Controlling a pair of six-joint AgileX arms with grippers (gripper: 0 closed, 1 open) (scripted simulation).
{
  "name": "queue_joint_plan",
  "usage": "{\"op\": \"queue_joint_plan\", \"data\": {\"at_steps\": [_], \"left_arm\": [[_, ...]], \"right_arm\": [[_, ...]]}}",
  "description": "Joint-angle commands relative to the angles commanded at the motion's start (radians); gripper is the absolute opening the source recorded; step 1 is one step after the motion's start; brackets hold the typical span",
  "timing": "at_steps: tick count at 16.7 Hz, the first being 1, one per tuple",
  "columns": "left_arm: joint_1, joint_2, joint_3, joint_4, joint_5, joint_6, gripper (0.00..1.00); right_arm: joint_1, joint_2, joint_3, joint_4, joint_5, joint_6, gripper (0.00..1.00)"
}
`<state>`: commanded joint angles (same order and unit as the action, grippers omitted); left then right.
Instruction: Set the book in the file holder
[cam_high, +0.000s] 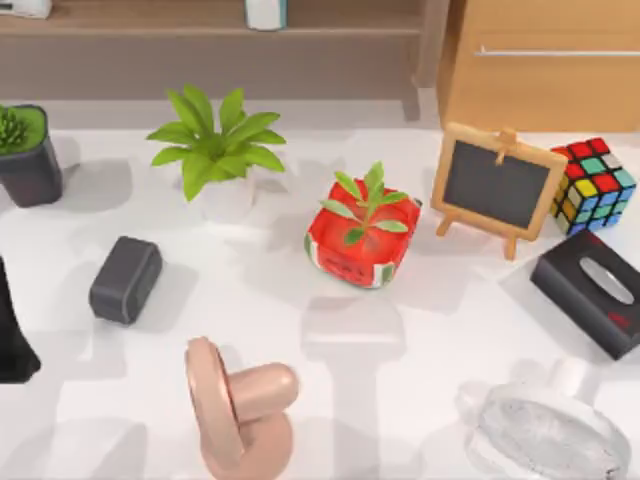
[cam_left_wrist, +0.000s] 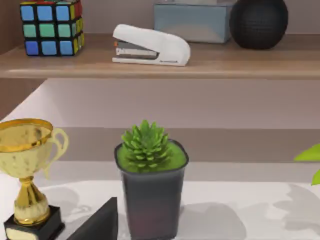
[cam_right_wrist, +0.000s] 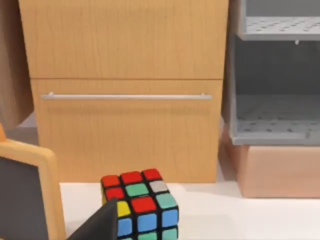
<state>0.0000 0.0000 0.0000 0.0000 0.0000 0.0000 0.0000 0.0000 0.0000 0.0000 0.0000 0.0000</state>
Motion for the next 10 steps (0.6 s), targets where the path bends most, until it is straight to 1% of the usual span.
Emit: {"op": "queue_joint_plan", "data": {"at_steps": [3, 5, 7, 10], "left_arm": [[0.0, 0.0, 0.0, 0.0, 0.0, 0.0, 1.0], [0.0, 0.0, 0.0, 0.0, 0.0, 0.0, 1.0], [0.0, 0.0, 0.0, 0.0, 0.0, 0.0, 1.0], [0.0, 0.0, 0.0, 0.0, 0.0, 0.0, 1.0]], "right_arm": [[0.005, 0.01, 0.009, 0.002, 0.003, 0.0, 1.0], [0.03, 0.059, 0.056, 0.014, 0.02, -0.001, 1.0], [0.071, 0.146, 0.136, 0.034, 0.051, -0.003, 1.0], [0.157, 0.347, 0.31, 0.073, 0.124, -0.009, 1.0]]}}
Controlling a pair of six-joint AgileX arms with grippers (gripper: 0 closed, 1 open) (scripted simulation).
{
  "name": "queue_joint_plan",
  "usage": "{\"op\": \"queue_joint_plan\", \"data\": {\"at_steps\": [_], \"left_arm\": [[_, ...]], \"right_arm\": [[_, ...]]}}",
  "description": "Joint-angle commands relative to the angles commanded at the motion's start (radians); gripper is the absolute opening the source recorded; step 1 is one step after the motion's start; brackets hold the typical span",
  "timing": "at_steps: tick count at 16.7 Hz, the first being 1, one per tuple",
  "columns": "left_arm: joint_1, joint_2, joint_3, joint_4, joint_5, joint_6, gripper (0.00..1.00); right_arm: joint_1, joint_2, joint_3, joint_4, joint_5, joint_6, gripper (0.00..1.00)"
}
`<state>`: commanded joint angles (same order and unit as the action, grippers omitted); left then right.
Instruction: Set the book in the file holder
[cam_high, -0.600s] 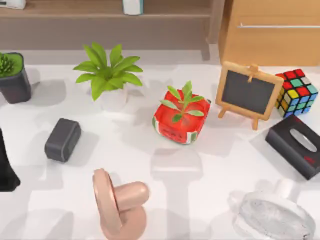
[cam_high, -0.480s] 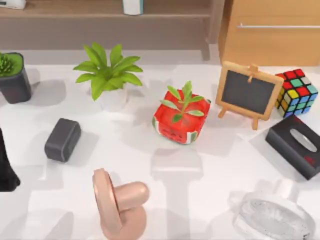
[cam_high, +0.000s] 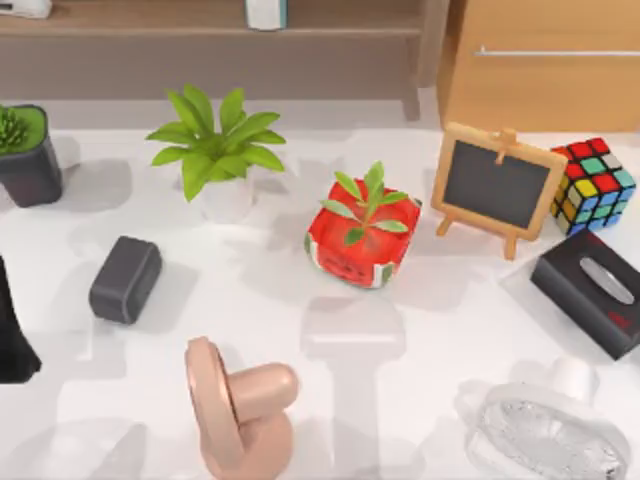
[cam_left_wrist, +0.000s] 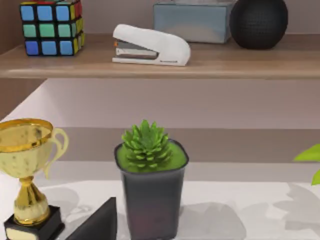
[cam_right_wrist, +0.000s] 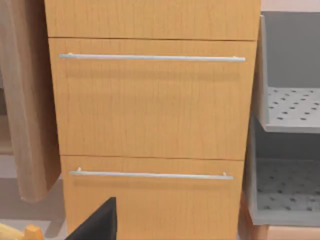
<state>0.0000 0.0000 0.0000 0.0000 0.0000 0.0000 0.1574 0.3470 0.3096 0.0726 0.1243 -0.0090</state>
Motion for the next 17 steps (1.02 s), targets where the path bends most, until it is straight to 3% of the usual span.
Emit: {"op": "queue_joint_plan", "data": {"at_steps": [17], "left_arm": [[0.0, 0.0, 0.0, 0.0, 0.0, 0.0, 1.0]], "right_arm": [[0.542, 1.697, 1.357, 0.32, 0.566, -0.012, 1.0]]}}
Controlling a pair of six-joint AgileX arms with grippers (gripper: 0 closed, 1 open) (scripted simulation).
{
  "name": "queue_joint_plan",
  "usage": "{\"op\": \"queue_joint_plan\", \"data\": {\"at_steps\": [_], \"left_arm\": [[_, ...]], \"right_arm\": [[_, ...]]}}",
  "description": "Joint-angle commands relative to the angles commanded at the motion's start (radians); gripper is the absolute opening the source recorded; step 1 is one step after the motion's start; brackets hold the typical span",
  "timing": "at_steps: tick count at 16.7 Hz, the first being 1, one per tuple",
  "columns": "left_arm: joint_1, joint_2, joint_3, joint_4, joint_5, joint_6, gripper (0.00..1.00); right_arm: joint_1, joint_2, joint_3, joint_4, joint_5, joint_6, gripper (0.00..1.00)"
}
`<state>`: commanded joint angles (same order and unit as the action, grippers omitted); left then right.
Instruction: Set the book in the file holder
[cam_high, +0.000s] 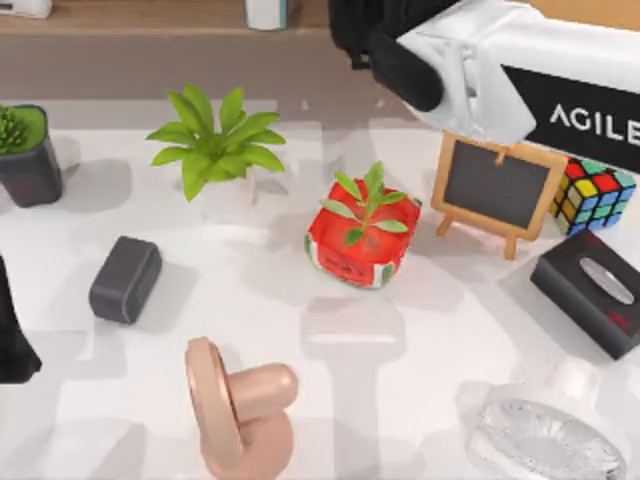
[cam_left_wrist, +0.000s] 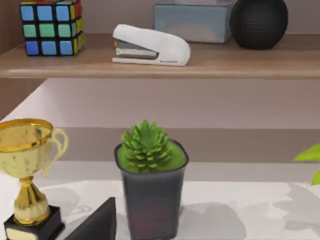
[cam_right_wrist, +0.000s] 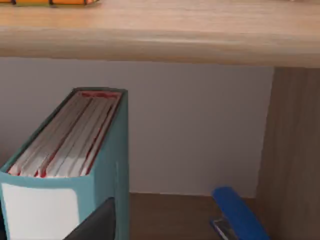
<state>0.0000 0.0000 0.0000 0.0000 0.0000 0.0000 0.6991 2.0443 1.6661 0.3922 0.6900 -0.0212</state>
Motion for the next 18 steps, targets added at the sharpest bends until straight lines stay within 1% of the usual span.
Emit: {"op": "queue_joint_plan", "data": {"at_steps": [4, 7, 15, 18], "left_arm": [[0.0, 0.0, 0.0, 0.0, 0.0, 0.0, 1.0], [0.0, 0.0, 0.0, 0.0, 0.0, 0.0, 1.0], [0.0, 0.0, 0.0, 0.0, 0.0, 0.0, 1.0], [0.0, 0.0, 0.0, 0.0, 0.0, 0.0, 1.0]], "right_arm": [[0.054, 0.291, 0.224, 0.057, 0.081, 0.007, 1.0], [0.073, 0.408, 0.319, 0.08, 0.114, 0.01, 1.0], [0.071, 0.434, 0.339, 0.083, 0.119, 0.011, 1.0], [0.065, 0.461, 0.39, 0.063, 0.11, 0.011, 1.0]]}}
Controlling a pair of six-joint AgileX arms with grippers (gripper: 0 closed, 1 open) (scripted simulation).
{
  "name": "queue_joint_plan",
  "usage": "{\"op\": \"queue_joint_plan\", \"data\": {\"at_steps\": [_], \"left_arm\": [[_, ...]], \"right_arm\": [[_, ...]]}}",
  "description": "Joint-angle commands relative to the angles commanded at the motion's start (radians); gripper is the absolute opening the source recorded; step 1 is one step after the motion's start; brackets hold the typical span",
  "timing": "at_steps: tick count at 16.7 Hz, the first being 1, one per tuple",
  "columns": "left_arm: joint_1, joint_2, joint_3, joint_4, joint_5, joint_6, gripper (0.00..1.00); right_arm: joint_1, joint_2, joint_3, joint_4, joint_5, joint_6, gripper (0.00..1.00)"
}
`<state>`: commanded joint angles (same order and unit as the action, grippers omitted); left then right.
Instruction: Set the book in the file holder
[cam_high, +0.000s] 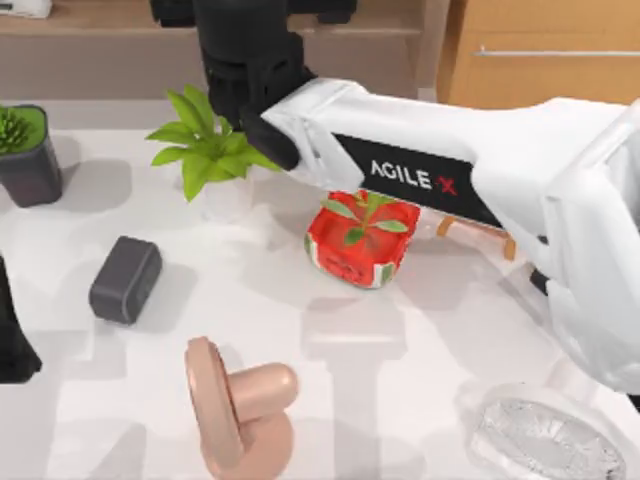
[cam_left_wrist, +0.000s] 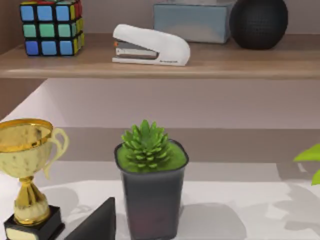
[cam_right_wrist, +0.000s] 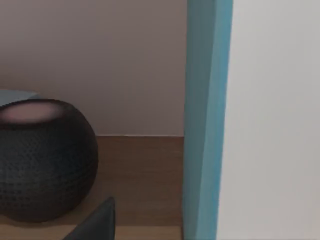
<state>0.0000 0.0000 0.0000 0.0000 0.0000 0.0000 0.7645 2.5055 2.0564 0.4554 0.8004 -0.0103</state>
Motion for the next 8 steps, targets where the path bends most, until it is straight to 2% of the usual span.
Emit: {"op": "queue_joint_plan", "data": {"at_steps": [8], "left_arm": [[0.0, 0.0, 0.0, 0.0, 0.0, 0.0, 1.0]], "right_arm": [[-0.015, 0.044, 0.083, -0.039, -0.014, -0.001, 1.0]]}}
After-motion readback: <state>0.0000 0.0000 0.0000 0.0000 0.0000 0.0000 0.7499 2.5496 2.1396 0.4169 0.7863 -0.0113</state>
